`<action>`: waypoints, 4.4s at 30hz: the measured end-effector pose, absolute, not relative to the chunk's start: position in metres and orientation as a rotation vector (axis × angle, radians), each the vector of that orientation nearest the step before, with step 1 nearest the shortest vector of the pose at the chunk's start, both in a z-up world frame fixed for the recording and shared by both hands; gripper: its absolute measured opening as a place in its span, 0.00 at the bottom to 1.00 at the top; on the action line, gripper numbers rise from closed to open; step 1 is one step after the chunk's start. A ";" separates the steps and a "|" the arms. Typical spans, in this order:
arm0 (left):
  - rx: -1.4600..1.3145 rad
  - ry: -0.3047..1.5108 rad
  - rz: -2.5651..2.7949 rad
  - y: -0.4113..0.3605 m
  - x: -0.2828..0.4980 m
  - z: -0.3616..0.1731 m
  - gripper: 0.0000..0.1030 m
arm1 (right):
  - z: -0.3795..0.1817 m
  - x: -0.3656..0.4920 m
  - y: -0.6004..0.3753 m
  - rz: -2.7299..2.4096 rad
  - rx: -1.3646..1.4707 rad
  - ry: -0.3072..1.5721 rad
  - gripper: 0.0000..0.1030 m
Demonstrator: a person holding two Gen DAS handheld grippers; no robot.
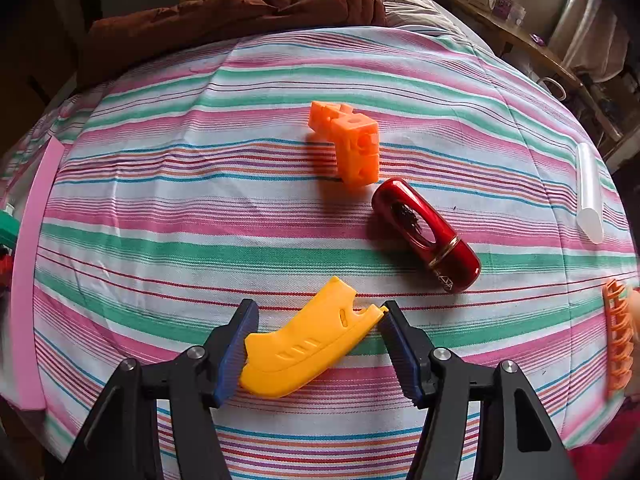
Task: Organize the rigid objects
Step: 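Lower the purple egg into the tray and open the left gripper, then carry the yellow curved piece into the tray with the right gripper and release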
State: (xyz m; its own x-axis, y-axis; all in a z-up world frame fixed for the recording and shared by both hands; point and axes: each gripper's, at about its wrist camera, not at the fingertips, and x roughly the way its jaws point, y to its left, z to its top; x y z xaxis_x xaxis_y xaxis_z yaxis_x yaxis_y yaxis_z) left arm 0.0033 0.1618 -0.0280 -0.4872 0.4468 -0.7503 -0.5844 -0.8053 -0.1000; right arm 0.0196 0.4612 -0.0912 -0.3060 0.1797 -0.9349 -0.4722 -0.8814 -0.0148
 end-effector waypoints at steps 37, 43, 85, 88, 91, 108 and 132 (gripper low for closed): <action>-1.414 0.000 2.340 0.046 -0.044 -0.082 0.33 | -0.090 0.012 0.459 2.231 -1.544 0.279 0.61; -1.394 -0.001 2.369 0.039 -0.044 -0.077 0.38 | -0.089 0.013 0.457 2.231 -1.545 0.279 0.61; -1.197 0.178 2.522 0.059 -0.020 -0.033 0.39 | -0.084 0.007 0.413 2.347 -1.597 0.027 0.60; -1.184 0.177 2.524 0.058 -0.018 -0.032 0.39 | -0.083 0.007 0.404 2.369 -1.614 0.067 0.60; -1.178 0.168 2.522 0.057 -0.018 -0.031 0.39 | -0.078 0.006 0.384 2.423 -1.621 0.089 0.60; -1.211 0.094 2.575 0.025 -0.021 -0.037 0.39 | -0.023 -0.018 0.222 2.912 -1.580 -0.001 0.60; -1.265 0.058 2.606 0.005 -0.026 -0.048 0.39 | -0.076 -0.043 0.157 2.893 -1.777 -0.061 0.60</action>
